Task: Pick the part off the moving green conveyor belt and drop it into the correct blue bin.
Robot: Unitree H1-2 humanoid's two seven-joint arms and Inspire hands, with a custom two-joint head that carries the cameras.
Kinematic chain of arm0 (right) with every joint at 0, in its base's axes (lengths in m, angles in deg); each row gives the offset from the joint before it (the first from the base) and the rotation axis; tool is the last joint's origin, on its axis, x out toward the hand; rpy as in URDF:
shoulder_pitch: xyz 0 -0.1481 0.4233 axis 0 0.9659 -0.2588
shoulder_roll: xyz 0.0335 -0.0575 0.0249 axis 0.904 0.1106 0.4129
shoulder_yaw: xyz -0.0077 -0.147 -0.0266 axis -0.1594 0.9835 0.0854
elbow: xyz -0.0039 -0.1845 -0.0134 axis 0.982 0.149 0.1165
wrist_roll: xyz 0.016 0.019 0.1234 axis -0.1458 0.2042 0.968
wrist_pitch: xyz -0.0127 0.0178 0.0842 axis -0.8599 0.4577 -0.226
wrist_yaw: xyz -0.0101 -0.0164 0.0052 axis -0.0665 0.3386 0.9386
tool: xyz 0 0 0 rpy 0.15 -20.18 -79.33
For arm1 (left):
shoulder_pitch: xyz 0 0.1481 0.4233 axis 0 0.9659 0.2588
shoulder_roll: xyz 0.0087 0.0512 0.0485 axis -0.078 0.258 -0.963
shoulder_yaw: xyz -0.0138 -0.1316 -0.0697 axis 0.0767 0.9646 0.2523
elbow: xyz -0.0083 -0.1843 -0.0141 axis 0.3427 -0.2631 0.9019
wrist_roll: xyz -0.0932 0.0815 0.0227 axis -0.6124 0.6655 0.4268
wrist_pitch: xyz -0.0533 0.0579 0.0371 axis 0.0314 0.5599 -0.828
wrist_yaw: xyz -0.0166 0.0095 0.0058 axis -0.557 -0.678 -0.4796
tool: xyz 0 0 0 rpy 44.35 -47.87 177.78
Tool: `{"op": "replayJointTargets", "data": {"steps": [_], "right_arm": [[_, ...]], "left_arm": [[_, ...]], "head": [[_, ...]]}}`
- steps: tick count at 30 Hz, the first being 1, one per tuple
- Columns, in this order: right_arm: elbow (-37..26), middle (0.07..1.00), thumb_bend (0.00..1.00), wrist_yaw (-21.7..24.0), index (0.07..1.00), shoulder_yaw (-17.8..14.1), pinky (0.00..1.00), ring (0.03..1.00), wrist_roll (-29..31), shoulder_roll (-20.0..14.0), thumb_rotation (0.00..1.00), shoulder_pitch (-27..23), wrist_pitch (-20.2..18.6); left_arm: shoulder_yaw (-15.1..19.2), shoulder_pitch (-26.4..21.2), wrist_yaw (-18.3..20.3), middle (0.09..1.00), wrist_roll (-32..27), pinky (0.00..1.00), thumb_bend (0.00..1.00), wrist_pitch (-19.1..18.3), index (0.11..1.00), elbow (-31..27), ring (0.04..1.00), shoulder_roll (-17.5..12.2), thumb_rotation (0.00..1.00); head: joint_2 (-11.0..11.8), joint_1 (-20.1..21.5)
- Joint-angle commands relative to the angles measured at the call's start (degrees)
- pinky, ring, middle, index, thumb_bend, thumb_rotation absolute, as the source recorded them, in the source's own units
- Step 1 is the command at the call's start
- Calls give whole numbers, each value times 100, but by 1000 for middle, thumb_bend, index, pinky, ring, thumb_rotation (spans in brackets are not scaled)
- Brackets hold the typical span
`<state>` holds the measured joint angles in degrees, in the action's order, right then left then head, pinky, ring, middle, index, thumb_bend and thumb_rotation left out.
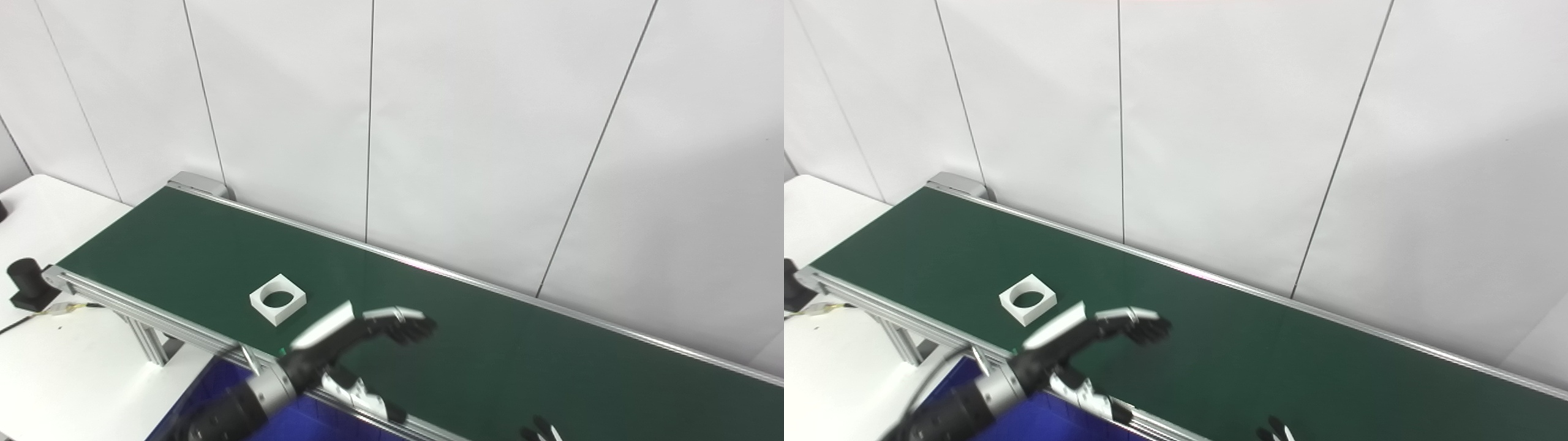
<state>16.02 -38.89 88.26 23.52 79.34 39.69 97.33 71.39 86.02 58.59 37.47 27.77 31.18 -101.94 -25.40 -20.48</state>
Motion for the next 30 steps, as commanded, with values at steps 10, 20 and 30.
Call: {"op": "replayJointTargets", "data": {"steps": [10, 20, 30], "right_arm": [[-218, 869, 463, 13, 940, -44, 743, 840, 114, 49, 448, -57, 262], [-261, 871, 475, 28, 937, -61, 739, 841, 98, 39, 449, -71, 190], [-241, 872, 472, 55, 938, -66, 731, 836, 154, 5, 454, -97, 245]], "left_arm": [[268, -781, 16, 842, 1040, 742, 861, -428, 831, 26, 839, -1085, 94], [4, -1402, -279, 855, 2317, 682, 866, 176, 827, 1031, 784, -1666, 0], [-514, -1869, -571, 865, 3555, 713, 900, 456, 833, 1890, 804, -1976, 0]], "head": [[-168, 10], [-274, 44], [-339, 69]]}}
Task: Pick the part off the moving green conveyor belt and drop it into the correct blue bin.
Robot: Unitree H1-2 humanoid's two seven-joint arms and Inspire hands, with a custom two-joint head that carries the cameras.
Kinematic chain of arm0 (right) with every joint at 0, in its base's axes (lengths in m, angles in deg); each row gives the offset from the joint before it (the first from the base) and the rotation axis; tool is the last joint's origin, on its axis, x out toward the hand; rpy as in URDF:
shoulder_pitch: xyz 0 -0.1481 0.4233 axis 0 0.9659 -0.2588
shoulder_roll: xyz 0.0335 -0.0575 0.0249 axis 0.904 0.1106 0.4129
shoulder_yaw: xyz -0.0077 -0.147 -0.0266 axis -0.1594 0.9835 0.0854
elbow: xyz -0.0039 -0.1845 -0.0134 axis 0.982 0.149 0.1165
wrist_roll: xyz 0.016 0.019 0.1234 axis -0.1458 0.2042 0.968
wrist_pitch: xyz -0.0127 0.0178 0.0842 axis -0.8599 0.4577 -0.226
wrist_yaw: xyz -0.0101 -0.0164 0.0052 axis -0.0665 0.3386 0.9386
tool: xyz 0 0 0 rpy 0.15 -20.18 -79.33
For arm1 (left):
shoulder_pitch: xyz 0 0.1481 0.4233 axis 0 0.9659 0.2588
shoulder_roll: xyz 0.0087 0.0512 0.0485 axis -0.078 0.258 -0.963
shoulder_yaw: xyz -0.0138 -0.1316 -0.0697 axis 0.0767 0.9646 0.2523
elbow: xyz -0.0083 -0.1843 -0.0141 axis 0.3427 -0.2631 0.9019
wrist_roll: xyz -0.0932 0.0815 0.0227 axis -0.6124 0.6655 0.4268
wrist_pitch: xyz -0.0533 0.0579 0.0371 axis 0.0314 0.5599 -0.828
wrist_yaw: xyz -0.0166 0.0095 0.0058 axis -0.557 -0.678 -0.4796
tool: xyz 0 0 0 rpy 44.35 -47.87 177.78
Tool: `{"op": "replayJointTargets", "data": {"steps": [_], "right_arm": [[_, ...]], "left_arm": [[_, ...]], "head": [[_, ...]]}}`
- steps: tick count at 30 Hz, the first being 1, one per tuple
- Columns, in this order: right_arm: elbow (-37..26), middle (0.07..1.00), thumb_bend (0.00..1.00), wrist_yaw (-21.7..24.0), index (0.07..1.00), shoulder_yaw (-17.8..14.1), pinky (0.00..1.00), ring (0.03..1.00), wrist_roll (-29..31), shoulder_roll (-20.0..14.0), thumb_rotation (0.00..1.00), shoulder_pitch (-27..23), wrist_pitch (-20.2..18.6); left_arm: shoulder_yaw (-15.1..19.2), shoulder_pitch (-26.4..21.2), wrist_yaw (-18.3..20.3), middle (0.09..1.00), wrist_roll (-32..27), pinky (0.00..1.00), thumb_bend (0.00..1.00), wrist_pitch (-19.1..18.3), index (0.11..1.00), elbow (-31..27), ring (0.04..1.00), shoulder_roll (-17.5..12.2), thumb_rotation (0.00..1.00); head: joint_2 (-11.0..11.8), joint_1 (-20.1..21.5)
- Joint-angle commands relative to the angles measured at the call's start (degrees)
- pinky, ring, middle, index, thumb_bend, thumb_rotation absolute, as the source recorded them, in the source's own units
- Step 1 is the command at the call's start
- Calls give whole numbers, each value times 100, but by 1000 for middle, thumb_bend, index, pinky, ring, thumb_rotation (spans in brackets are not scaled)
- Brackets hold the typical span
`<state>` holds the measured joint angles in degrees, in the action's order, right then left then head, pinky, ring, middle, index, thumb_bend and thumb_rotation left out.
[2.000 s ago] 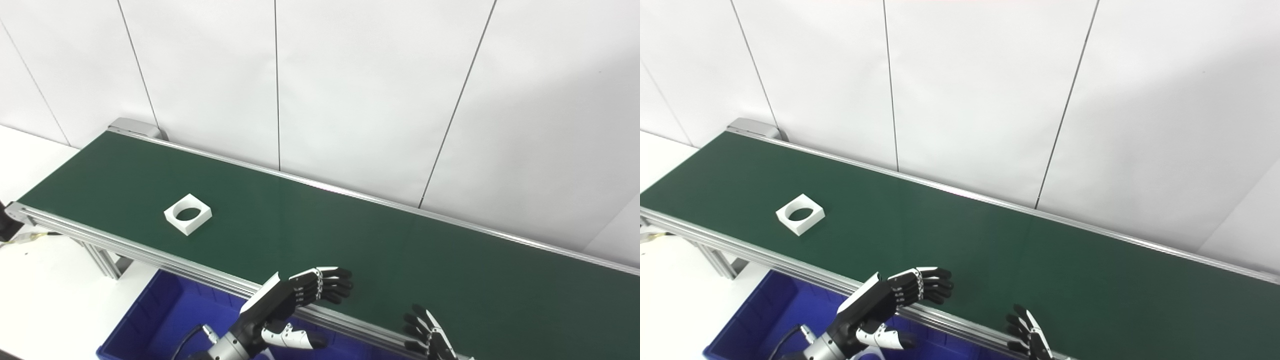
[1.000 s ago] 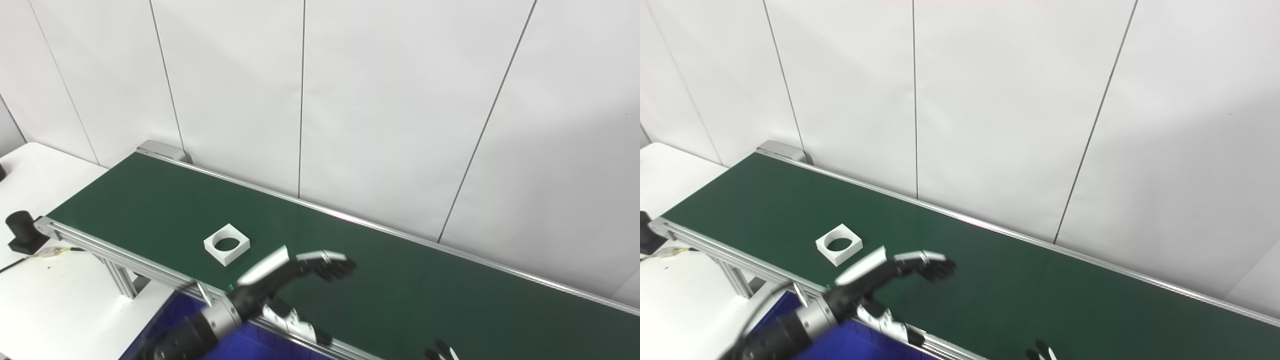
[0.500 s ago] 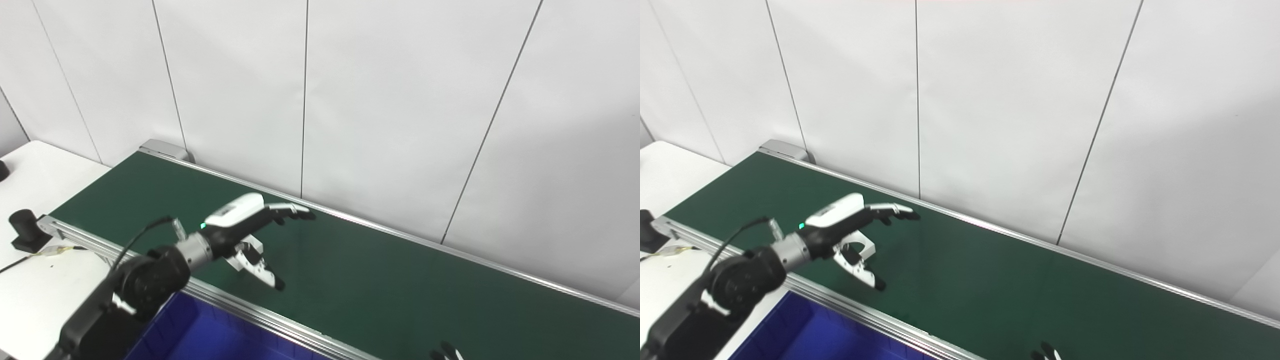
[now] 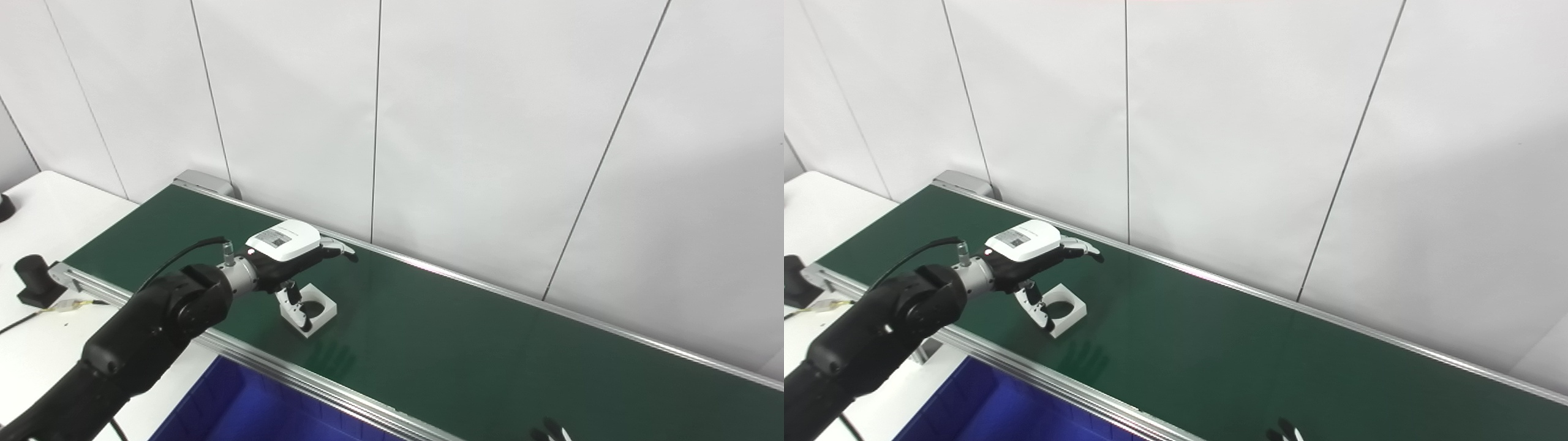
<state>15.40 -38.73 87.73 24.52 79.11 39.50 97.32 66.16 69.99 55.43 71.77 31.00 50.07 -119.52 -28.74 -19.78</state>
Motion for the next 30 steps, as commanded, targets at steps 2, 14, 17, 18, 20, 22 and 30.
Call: {"op": "replayJointTargets", "data": {"steps": [2, 14, 17, 18, 20, 22, 30], "right_arm": [[-184, 871, 480, 32, 937, -18, 727, 833, 45, 29, 455, -78, 236], [-190, 867, 479, 0, 932, -19, 728, 834, 23, 44, 445, -47, 277], [-220, 871, 478, 14, 939, -14, 734, 836, 54, 52, 439, -32, 255], [-230, 871, 478, 15, 939, -11, 734, 836, 49, 53, 438, -27, 248], [-242, 871, 482, 18, 939, -7, 736, 836, 39, 53, 440, -25, 242], [-242, 872, 486, 18, 940, -6, 735, 836, 30, 48, 447, -26, 248], [-259, 873, 491, 12, 943, -2, 732, 835, 46, 77, 454, -20, 240]], "left_arm": [[-106, -348, -357, 861, 316, 705, 915, 211, 831, 183, 791, -236, 0], [-849, -755, -963, 842, 1271, 683, 889, 408, 814, 1156, 787, -171, 0], [-1013, -830, -1036, 845, 1382, 682, 882, 402, 814, 1372, 779, -121, 0], [-1048, -847, -1030, 845, 1372, 683, 881, 387, 814, 1438, 779, -93, 0], [-1116, -879, -1021, 842, 1379, 699, 870, 345, 810, 1544, 777, -36, 0], [-1203, -916, -1090, 835, 1431, 695, 865, 315, 803, 1661, 767, 28, 0], [-1506, -1081, -1400, 771, 1473, 631, 864, 394, 786, 2172, 705, 221, 0]], "head": [[-17, 4], [-52, 46], [-54, 58], [-62, 66], [-69, 70], [-69, 70], [-80, 102]]}}
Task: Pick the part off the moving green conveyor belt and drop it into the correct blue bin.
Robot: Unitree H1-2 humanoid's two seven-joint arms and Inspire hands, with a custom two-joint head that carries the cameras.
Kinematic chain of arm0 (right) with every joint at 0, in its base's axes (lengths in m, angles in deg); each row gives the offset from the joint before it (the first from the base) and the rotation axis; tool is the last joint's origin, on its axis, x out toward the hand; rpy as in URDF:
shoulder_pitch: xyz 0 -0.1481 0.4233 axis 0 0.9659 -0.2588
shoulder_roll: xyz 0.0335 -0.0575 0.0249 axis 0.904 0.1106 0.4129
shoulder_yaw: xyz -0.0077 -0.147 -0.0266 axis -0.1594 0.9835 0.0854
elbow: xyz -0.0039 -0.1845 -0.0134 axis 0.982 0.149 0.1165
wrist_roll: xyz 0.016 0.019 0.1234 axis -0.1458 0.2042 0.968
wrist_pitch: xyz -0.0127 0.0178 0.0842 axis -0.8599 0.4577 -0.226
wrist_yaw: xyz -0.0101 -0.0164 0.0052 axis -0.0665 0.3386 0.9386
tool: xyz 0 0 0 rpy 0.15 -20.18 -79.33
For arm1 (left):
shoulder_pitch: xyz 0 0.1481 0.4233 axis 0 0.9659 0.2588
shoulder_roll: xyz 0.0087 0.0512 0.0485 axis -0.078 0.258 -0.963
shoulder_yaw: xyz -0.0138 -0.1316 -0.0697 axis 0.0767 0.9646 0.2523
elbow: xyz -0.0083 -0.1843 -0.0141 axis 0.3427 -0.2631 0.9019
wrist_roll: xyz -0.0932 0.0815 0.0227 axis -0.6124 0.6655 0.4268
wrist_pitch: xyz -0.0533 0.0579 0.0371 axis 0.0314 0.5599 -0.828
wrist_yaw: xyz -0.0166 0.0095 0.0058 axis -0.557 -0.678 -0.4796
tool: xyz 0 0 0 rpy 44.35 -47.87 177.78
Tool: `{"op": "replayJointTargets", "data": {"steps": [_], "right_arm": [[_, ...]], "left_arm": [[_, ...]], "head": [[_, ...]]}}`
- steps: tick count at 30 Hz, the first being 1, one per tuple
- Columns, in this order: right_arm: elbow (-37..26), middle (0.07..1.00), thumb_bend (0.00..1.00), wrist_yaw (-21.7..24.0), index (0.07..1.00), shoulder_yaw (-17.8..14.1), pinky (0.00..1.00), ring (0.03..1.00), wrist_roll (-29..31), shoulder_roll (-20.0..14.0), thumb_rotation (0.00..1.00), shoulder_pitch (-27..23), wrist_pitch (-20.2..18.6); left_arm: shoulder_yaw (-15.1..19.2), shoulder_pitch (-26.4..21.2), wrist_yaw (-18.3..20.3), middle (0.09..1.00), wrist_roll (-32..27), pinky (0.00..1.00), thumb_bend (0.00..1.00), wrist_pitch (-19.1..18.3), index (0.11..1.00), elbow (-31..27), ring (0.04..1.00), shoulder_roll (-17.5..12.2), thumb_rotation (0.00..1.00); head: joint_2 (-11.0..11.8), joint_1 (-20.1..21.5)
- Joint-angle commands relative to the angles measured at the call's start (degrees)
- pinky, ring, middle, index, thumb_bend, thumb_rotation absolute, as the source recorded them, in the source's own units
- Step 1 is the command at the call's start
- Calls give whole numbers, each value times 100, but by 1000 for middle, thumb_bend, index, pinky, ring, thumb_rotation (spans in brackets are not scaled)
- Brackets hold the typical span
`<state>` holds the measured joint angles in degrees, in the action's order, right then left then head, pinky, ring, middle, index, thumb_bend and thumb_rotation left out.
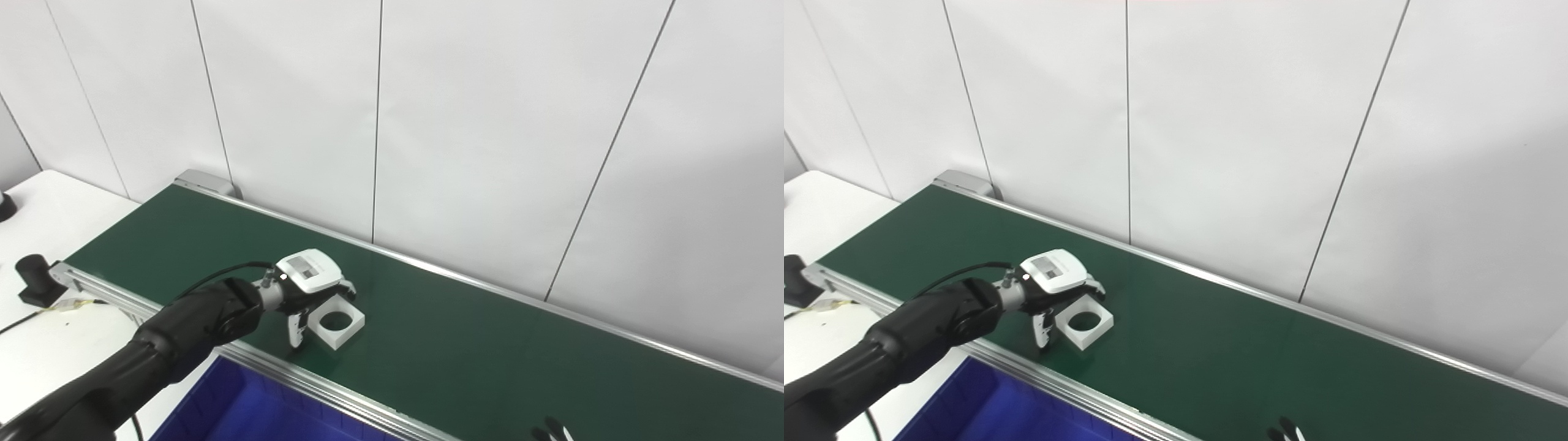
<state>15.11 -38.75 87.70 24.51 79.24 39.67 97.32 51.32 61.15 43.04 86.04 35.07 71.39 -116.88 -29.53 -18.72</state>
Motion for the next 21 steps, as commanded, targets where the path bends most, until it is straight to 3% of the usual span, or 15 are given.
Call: {"op": "replayJointTargets", "data": {"steps": [1, 3, 10, 11, 13, 16, 21], "right_arm": [[-224, 873, 491, 9, 943, -2, 733, 836, 51, 71, 454, -36, 249], [-217, 870, 493, -5, 940, -6, 735, 837, 55, 87, 449, -33, 261], [-210, 869, 487, -8, 944, -16, 747, 846, 81, 118, 432, -24, 256], [-219, 869, 488, -4, 945, -17, 748, 847, 87, 118, 429, -17, 256], [-237, 870, 488, 5, 947, -15, 751, 849, 88, 116, 428, -5, 252], [-253, 870, 491, -2, 947, -19, 748, 847, 52, 110, 432, 1, 244], [-247, 870, 494, 12, 948, -28, 749, 846, 83, 99, 420, -3, 258]], "left_arm": [[-66, -217, -169, 772, 38, 630, 861, -9, 782, 91, 702, -25, 0], [-143, -243, -219, 774, 27, 628, 854, 9, 774, 184, 698, 2, 0], [-413, -331, -616, 643, 125, 564, 816, 43, 666, 577, 616, 77, 0], [-447, -336, -621, 553, 128, 546, 661, 38, 639, 590, 575, 73, 0], [-472, -336, -612, 488, 69, 599, 542, 56, 524, 606, 567, 70, 0], [-457, -282, -522, 490, -63, 640, 527, 44, 497, 532, 544, 79, 0], [-438, -186, -443, 468, -138, 592, 523, 29, 509, 293, 511, 61, 0]], "head": [[4, 0], [8, 4], [6, 10], [-20, 35], [-26, 49], [-40, 57], [-52, 56]]}}
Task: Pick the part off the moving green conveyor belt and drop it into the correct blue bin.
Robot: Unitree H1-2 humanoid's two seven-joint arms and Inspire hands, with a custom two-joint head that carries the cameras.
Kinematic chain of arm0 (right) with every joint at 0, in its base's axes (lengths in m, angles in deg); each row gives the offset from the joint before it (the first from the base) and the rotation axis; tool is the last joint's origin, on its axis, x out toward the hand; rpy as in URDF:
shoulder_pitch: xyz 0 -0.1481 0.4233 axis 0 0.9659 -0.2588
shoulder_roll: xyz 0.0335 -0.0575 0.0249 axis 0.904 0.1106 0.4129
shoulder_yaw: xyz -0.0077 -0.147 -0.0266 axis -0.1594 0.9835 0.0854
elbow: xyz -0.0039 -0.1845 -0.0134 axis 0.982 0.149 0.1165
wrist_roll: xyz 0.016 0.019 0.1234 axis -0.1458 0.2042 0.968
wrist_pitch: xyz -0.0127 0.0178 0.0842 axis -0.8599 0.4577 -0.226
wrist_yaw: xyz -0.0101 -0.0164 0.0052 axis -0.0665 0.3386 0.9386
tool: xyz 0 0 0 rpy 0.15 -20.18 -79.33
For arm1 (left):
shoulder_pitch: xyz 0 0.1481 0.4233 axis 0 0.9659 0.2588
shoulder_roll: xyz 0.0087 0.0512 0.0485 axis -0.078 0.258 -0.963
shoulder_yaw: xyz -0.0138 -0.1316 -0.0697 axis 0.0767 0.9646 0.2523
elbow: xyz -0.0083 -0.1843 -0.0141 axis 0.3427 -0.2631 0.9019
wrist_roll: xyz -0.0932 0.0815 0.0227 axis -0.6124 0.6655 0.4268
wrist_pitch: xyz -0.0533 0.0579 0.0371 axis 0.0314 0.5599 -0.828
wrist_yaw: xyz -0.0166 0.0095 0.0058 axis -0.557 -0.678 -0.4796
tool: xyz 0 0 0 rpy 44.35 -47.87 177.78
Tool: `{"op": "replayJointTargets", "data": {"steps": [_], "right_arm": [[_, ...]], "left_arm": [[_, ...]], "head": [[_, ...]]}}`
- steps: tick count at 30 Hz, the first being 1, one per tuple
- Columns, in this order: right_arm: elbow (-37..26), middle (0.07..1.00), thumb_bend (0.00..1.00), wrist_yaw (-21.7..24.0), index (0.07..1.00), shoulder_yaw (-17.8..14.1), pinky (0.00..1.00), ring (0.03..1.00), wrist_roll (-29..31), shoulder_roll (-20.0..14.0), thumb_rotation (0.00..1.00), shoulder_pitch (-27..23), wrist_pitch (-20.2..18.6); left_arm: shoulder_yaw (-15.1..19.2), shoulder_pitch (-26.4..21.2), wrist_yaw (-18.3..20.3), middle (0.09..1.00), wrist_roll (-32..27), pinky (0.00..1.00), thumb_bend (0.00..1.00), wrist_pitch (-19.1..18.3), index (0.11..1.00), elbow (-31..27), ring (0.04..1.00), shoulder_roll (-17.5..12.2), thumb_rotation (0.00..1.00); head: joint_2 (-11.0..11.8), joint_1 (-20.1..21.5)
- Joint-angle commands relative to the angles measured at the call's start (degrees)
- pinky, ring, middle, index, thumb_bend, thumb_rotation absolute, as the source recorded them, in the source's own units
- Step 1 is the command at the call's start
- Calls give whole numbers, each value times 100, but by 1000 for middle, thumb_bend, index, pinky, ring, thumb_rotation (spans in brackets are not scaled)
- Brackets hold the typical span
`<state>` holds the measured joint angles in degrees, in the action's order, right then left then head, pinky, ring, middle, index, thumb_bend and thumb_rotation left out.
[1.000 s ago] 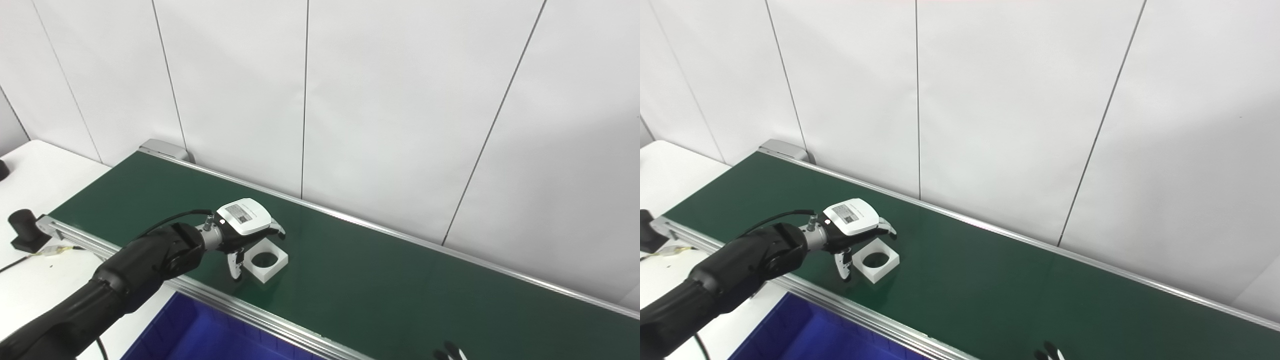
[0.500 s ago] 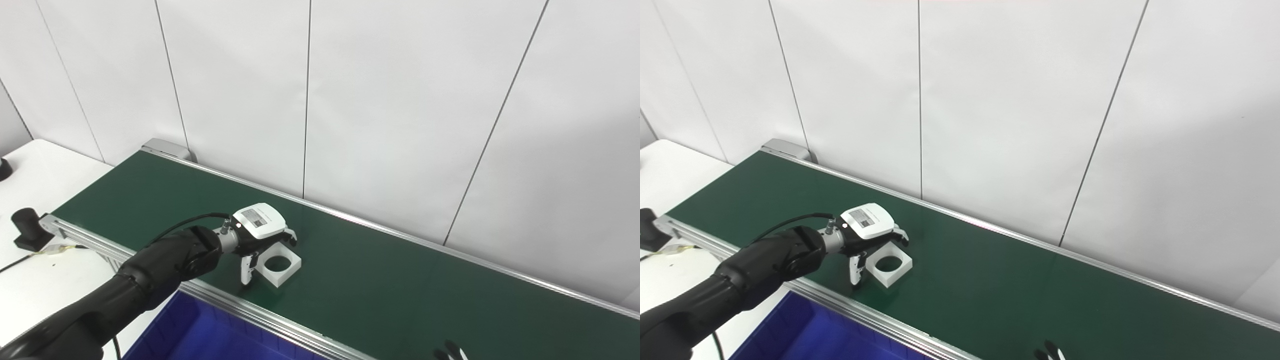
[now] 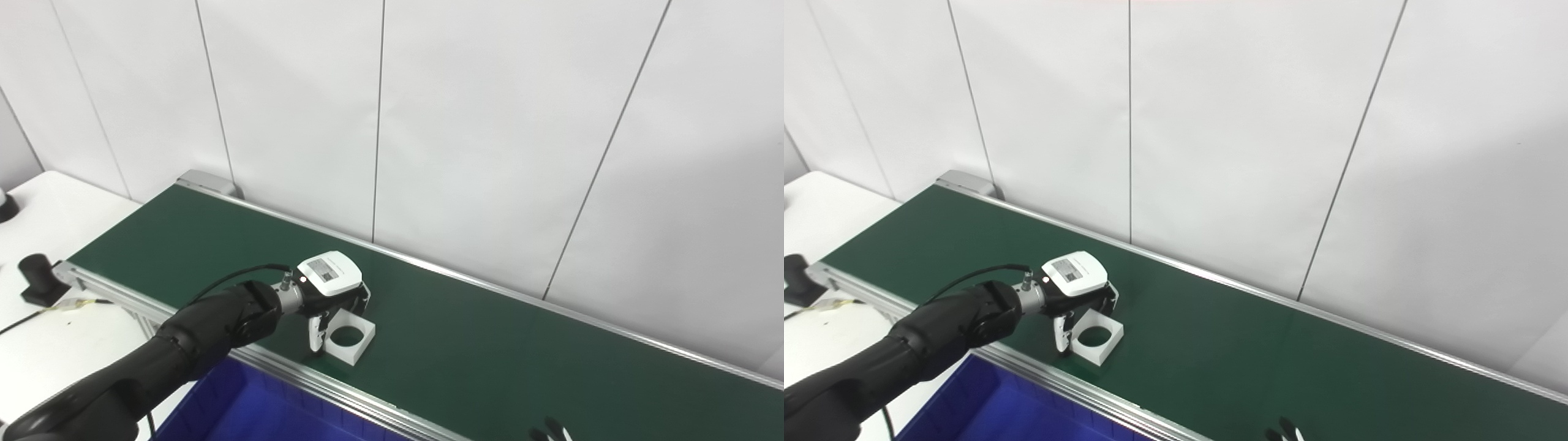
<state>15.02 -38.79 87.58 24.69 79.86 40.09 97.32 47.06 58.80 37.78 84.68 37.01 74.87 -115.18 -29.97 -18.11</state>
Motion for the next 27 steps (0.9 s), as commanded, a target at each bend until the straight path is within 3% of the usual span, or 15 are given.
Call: {"op": "replayJointTargets", "data": {"steps": [1, 6, 11, 17, 27], "right_arm": [[-242, 869, 497, 15, 947, -19, 748, 845, 64, 35, 422, -44, 256], [-259, 867, 498, 33, 944, -27, 743, 841, 85, 23, 424, -43, 259], [-308, 867, 504, 56, 943, -31, 743, 840, 134, 7, 418, -32, 213], [-421, 864, 499, 66, 941, -28, 738, 836, 111, -24, 384, 4, 148], [-575, 856, 509, 91, 930, -38, 732, 830, 147, -60, 342, 58, 53]], "left_arm": [[-6, 67, 133, 475, -2, 619, 523, -191, 505, -127, 531, -112, 0], [63, 153, 233, 482, -77, 636, 523, -197, 500, -422, 551, -147, 0], [208, 303, 307, 459, -202, 541, 523, -265, 512, -915, 505, -211, 0], [639, 635, 470, 428, -520, 452, 522, -303, 511, -1819, 451, -278, 0], [1391, 1161, 1188, 439, -997, 472, 523, -649, 509, -3413, 457, -303, 0]], "head": [[-21, -3], [-43, 15], [-62, 26], [-154, 124], [-243, 171]]}}
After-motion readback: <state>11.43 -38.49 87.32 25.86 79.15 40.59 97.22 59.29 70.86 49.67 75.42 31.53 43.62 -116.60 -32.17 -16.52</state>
